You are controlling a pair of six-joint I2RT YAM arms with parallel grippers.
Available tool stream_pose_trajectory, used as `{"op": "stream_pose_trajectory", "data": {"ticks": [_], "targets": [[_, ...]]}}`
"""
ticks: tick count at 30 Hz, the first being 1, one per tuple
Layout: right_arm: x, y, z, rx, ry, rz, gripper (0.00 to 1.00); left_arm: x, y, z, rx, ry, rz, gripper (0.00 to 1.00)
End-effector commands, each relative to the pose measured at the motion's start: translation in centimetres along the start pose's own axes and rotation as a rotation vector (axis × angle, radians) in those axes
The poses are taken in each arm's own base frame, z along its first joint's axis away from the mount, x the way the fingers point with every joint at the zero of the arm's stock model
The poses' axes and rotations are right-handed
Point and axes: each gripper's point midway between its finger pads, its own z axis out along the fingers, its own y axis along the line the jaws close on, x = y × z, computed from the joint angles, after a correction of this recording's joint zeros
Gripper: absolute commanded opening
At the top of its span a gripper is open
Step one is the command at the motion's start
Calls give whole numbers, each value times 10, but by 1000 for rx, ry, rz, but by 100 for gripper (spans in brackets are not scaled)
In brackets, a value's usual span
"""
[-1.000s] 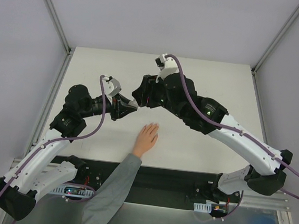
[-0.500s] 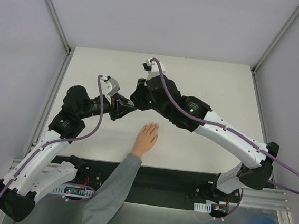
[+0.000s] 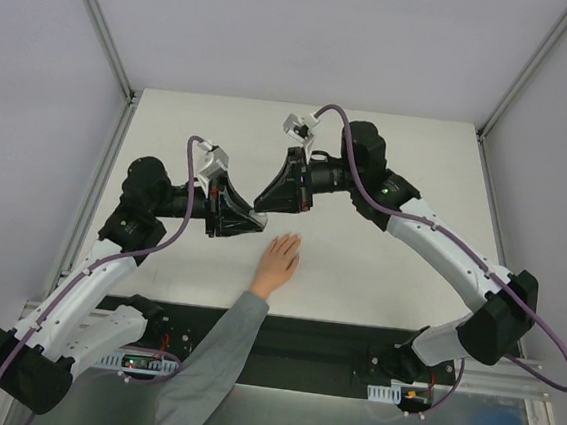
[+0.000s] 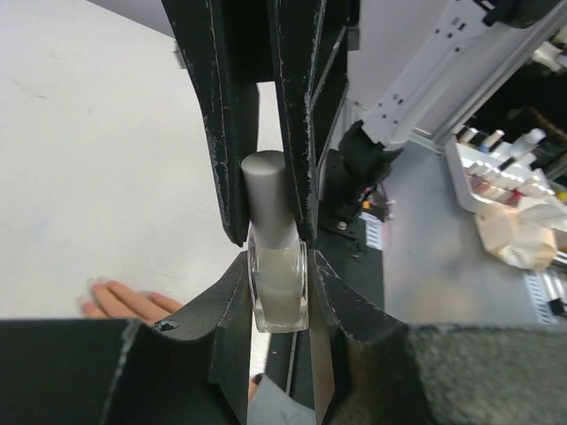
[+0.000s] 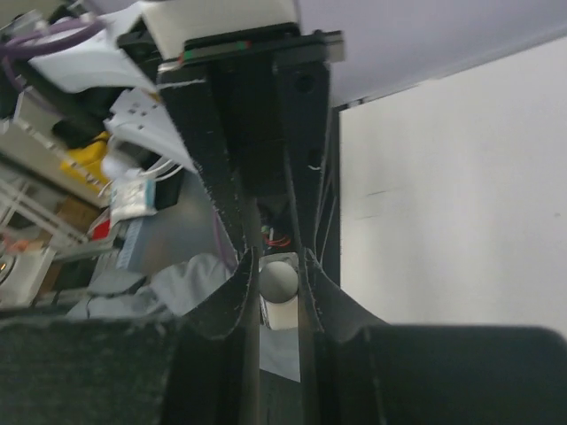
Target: Paint the nails
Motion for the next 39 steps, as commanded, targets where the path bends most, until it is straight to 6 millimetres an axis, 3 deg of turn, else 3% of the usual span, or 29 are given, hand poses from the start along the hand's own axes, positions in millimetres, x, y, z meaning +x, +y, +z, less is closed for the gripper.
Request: {"op": "stream_pose_trajectory", "data": {"ticks": [1,6,8,9,11,12,15,17,18,23,25,26,31,39], "targets": [[-7,39,-3,-290,13,-163,0,-9,-58,-10,266,22,151,0],[-10,29,-7,-156,-14,-166,0,-17,-41,-7,146,-9,173,0],[-11,26,-8,-90,-22,-141,12,-18,-32,-6,96,-16,167,0],[-14,21,-7,-45,-33,-136,25,-21,-22,-6,42,-33,183,0],[-13,20,-8,4,-25,-109,41,-20,-12,-6,-12,-35,182,0],[-17,16,-10,56,-42,-107,54,-21,-8,-6,-32,-36,201,0],[-27,6,-17,217,-82,-78,73,-24,7,-8,-121,-59,239,0],[-30,4,-22,300,-98,-17,77,-26,18,-12,-197,-77,257,0],[-35,-9,-28,400,-127,10,80,-29,20,-15,-229,-91,283,0],[-33,-33,-46,674,-178,219,80,-31,38,-26,-364,-128,315,0],[-45,-31,-48,746,-210,208,79,-31,45,-28,-397,-130,314,0],[-40,-38,-47,800,-189,213,79,-30,46,-29,-406,-131,314,0],[-58,-27,-29,845,-195,152,73,-29,55,-30,-441,-128,305,0],[-56,-33,-5,869,-151,134,61,-30,58,-32,-464,-135,306,0]]}}
